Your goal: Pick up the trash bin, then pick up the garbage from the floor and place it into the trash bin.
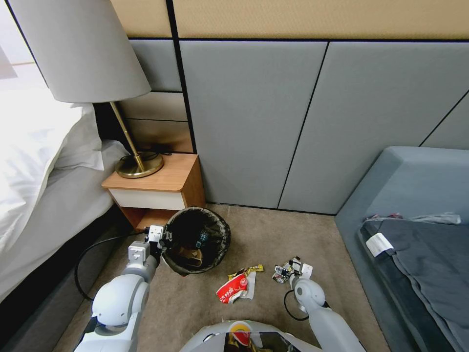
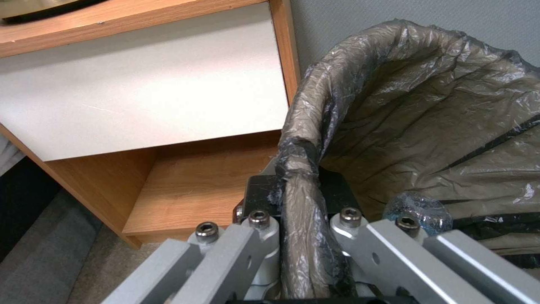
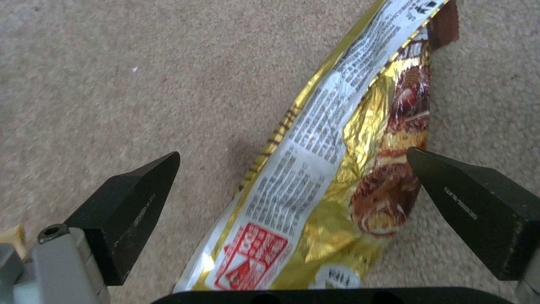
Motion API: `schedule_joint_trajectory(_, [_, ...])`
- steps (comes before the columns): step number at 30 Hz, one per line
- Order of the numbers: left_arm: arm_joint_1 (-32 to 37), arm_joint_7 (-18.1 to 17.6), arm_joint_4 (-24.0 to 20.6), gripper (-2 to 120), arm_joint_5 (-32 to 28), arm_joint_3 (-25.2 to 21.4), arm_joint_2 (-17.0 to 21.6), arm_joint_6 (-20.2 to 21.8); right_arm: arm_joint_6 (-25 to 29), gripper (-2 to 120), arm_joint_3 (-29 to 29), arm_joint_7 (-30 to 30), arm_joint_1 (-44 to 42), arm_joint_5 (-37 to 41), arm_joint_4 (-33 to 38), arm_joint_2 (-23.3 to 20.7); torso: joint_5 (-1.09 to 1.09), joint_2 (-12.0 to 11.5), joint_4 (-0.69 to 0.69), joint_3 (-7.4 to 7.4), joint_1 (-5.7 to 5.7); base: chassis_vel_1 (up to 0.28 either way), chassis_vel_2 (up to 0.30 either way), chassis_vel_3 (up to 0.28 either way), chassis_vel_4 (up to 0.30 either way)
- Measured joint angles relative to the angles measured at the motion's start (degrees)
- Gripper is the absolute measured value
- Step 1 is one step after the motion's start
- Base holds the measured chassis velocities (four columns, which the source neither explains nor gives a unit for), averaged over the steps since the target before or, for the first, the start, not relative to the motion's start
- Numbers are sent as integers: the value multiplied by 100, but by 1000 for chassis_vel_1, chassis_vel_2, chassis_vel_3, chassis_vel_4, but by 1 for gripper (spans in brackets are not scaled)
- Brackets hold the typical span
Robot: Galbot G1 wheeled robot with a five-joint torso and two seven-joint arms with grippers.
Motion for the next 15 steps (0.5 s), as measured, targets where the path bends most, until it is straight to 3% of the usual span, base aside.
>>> schedule_joint_trajectory(15, [-16, 31, 54, 4, -4, -19, 3, -24, 49, 100, 48, 74, 228, -90, -244, 3, 0, 0, 0, 0, 0, 0, 0, 0, 0])
